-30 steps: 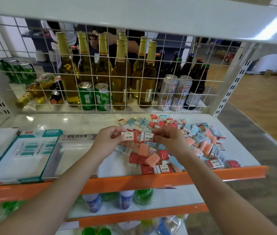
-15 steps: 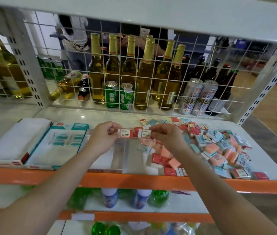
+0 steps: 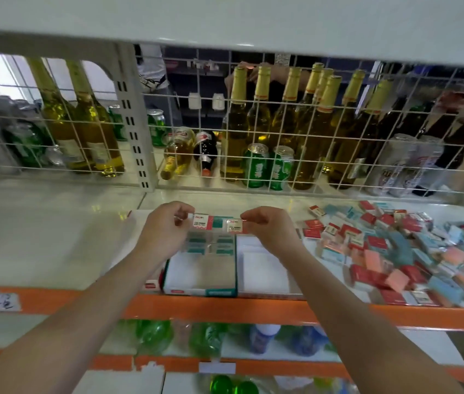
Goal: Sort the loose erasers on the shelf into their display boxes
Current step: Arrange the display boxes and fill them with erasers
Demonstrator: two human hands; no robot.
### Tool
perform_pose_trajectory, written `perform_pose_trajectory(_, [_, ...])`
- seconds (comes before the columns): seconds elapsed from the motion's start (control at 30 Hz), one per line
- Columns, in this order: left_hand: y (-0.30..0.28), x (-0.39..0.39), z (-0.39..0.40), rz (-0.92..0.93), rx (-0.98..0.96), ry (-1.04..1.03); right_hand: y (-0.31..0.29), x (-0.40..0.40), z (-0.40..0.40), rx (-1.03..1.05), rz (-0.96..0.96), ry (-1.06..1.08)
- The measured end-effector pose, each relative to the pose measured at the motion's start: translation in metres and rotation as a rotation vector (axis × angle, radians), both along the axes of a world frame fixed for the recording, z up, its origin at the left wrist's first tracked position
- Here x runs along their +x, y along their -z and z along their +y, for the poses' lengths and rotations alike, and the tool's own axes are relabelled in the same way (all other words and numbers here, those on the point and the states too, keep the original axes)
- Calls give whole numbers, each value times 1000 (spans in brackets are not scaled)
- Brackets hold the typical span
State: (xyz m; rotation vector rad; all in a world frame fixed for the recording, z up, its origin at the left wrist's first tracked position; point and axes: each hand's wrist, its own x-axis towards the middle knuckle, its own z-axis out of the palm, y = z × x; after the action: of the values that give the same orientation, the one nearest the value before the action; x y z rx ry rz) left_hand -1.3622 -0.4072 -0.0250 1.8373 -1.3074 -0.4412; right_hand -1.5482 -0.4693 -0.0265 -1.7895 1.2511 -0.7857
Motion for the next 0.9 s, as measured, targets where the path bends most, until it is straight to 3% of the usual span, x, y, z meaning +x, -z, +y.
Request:
perform_pose_trajectory(0.4, [8, 95, 24, -73, 69, 8, 5, 108, 25, 72, 36, 44])
perform_pose_trajectory(0.67, [11, 111, 27, -346, 306, 37, -2, 152, 33, -43, 473, -108])
perform_pose_trajectory(0.9, [18, 110, 24, -415, 385, 60, 12, 175, 34, -28, 708, -143])
